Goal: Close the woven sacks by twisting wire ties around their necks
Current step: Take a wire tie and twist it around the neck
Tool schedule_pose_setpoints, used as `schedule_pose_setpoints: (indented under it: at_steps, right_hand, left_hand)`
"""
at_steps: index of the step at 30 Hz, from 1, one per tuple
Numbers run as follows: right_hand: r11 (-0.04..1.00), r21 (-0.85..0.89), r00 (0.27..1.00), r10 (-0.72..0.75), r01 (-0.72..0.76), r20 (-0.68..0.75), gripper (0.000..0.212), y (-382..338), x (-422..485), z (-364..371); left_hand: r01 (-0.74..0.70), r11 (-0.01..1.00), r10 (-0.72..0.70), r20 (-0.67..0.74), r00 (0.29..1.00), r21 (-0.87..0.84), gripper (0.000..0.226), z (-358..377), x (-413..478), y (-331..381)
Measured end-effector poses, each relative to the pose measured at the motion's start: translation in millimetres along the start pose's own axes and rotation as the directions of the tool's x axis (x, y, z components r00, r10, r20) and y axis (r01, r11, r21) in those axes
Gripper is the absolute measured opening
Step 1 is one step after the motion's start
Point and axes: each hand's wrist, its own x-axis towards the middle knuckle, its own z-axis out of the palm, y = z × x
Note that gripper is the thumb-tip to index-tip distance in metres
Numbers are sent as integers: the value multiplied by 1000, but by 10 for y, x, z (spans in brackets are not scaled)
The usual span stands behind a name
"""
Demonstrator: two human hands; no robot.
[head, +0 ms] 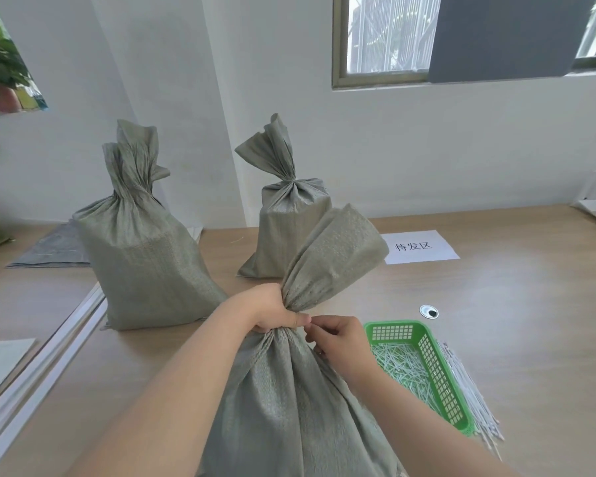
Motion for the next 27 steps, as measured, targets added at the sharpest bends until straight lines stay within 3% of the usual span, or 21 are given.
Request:
schedule_pose_setpoints:
  at_steps: [2, 7, 16, 21, 25, 27]
  right_hand:
    - [999, 32, 1000, -9, 9, -4, 16, -25, -7, -10]
    - [987, 64, 989, -148, 149, -26, 24, -62, -43, -36]
    - [920, -96, 923, -385, 381, -25, 19, 54, -80, 56]
    - [735, -305, 791, -600, 605, 121, 17, 28, -76, 98]
    - [648, -381, 747, -621, 659, 236, 7, 28, -118, 186]
    - [612, -454, 749, -620, 648, 232, 15, 22, -138, 234]
  left_hand:
    - [-8, 985, 9, 6, 1000, -173, 23, 26, 4, -36]
    - [-16, 905, -1, -41, 999, -425, 22, 149, 0, -80]
    - [-22, 859, -46, -120, 992, -512, 33, 300, 17, -124]
    - [-13, 870, -63, -136, 989, -493, 15, 294, -18, -161]
    - [-21, 849, -69, -150, 986, -528, 18, 308, -26, -194]
    - [-31, 839, -63, -155, 986, -543, 19, 318, -20, -204]
